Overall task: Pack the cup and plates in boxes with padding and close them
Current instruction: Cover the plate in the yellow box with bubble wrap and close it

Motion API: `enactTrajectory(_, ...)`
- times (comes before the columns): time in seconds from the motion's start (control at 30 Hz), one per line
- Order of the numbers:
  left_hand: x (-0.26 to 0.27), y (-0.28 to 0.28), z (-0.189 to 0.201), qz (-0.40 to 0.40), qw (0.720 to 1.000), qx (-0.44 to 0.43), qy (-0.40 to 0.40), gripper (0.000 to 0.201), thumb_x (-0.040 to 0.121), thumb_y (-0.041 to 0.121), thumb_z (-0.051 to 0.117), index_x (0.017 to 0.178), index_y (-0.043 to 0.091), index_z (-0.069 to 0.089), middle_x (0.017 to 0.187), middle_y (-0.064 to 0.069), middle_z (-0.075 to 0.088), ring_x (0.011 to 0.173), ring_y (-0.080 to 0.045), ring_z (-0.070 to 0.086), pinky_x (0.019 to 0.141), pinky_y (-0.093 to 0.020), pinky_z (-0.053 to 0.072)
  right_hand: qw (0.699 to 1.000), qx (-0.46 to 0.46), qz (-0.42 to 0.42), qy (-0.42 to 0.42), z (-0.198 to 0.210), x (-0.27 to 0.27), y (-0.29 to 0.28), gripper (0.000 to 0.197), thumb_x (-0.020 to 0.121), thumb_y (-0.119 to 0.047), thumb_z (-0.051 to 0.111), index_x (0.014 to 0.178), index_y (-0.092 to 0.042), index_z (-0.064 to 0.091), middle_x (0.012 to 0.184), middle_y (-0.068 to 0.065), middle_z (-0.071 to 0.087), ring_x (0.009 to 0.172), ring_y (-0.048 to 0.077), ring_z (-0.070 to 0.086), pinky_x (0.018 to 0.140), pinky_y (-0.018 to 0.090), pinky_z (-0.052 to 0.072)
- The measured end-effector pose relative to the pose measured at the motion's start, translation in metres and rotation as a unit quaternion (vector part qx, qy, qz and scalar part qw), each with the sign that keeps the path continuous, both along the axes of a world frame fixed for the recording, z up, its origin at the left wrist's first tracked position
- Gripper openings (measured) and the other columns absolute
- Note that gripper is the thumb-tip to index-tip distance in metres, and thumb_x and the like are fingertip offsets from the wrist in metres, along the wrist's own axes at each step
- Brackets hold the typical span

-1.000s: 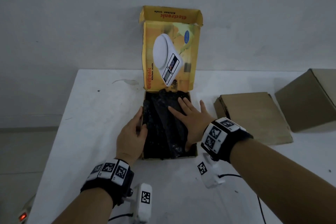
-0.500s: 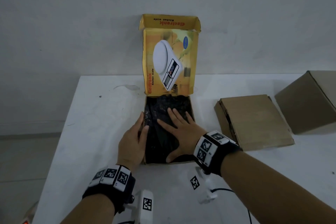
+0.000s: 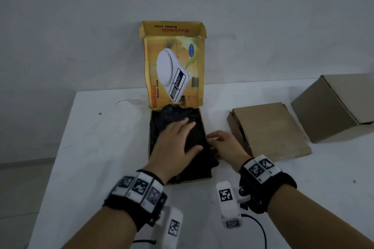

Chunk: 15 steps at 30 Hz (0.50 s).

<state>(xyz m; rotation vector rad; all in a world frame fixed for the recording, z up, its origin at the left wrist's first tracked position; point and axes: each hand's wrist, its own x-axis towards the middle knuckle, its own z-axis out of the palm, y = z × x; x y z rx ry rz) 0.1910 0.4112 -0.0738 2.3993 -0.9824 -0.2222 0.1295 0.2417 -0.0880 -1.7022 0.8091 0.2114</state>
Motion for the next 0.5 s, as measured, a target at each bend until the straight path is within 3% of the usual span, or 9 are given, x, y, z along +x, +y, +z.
enactTrajectory(0.1, -0.015, -0.023, -0.012, 0.007, 0.987, 0.100, 0.129, 0.099, 0.076, 0.069, 0.056, 0.151, 0.024, 0.011, 0.160, 0.003, -0.005, 0.146, -0.019, -0.001, 0.118, -0.044, 0.015, 1.000, 0.022, -0.017, -0.008, -0.005, -0.011, 0.002, 0.009, 0.093, -0.013, 0.057, 0.097, -0.009, 0.063, 0.082, 0.014, 0.063, 0.070, 0.024, 0.060, 0.065, 0.036, 0.052)
enactTrajectory(0.23, -0.006, -0.026, -0.018, -0.012, 0.974, 0.155, 0.166, 0.113, 0.067, 0.067, 0.068, 0.152, 0.026, 0.005, 0.159, 0.002, -0.015, 0.146, -0.021, -0.008, 0.119, -0.042, 0.012, 0.999, 0.041, -0.030, -0.003, -0.007, -0.017, 0.000, 0.013, 0.089, -0.019, 0.064, 0.098, -0.010, 0.065, 0.084, 0.013, 0.066, 0.075, 0.025, 0.064, 0.075, 0.039, 0.055)
enactTrajectory(0.4, 0.000, -0.018, -0.020, -0.038, 0.973, 0.197, 0.116, 0.110, 0.069, 0.059, 0.071, 0.151, 0.032, 0.003, 0.159, 0.005, -0.015, 0.146, -0.018, -0.007, 0.116, -0.046, 0.019, 1.000, 0.012, -0.013, -0.011, -0.003, -0.011, 0.002, 0.007, 0.087, -0.018, 0.066, 0.093, -0.016, 0.064, 0.078, 0.007, 0.066, 0.066, 0.020, 0.063, 0.065, 0.030, 0.055)
enactTrajectory(0.5, -0.012, -0.021, -0.026, -0.028, 0.971, 0.221, 0.085, 0.108, 0.071, 0.057, 0.067, 0.150, 0.032, -0.002, 0.157, 0.004, -0.022, 0.146, -0.018, -0.012, 0.114, -0.048, 0.015, 1.000, -0.010, -0.001, -0.012, -0.003, -0.010, 0.001, 0.005, 0.087, -0.017, 0.066, 0.083, -0.021, 0.063, 0.075, 0.005, 0.065, 0.064, 0.019, 0.062, 0.063, 0.029, 0.054)
